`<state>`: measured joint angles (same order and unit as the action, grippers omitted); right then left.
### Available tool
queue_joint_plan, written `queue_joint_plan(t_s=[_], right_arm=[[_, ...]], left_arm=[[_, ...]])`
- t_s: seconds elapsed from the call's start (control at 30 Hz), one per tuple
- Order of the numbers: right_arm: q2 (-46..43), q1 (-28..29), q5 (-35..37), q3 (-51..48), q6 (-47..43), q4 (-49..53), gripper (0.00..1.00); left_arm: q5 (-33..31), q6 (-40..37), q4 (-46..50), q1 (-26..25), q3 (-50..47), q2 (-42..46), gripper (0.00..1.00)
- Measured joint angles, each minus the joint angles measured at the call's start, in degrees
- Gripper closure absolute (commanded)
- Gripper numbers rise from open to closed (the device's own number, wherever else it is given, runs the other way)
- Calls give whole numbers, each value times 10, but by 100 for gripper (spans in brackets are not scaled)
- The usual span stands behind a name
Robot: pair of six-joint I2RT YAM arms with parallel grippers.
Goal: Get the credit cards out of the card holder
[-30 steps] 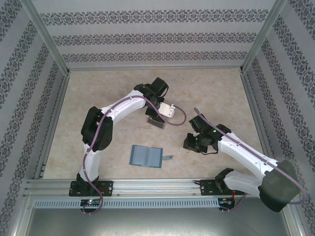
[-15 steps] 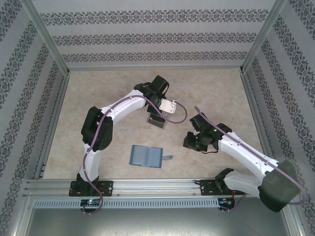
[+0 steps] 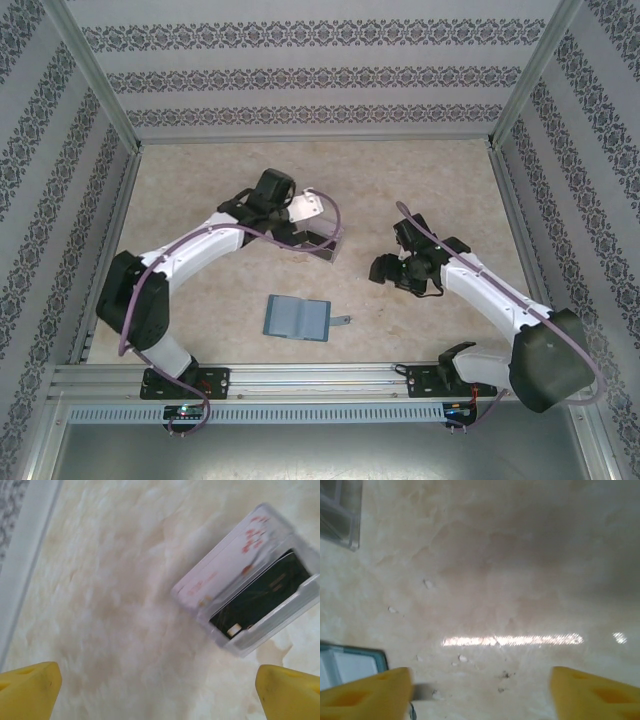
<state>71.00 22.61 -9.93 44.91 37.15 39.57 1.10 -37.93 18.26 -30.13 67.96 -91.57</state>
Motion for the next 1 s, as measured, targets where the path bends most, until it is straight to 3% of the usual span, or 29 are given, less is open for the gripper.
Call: queue_joint_plan(t_s=[0.3,0.5,0.73,0.9,1.0], right_arm=[[38,-98,78,24,-107,-40,2],[70,-153,172,11,-196,-168,2],[98,-176,215,-115,-313,-470,2],[121,-211,193,-161,-329,-648,2],[128,-217,174,-179,-333,-720,2]], left_arm=[[-91,195,-85,100,-202,108,0],[-132,266,-195,179,-316,122,0],[-85,314,-403,262,-395,81,0],[-19,359,-521,320,-400,41,0],[10,369,-601,324,-430,28,0]])
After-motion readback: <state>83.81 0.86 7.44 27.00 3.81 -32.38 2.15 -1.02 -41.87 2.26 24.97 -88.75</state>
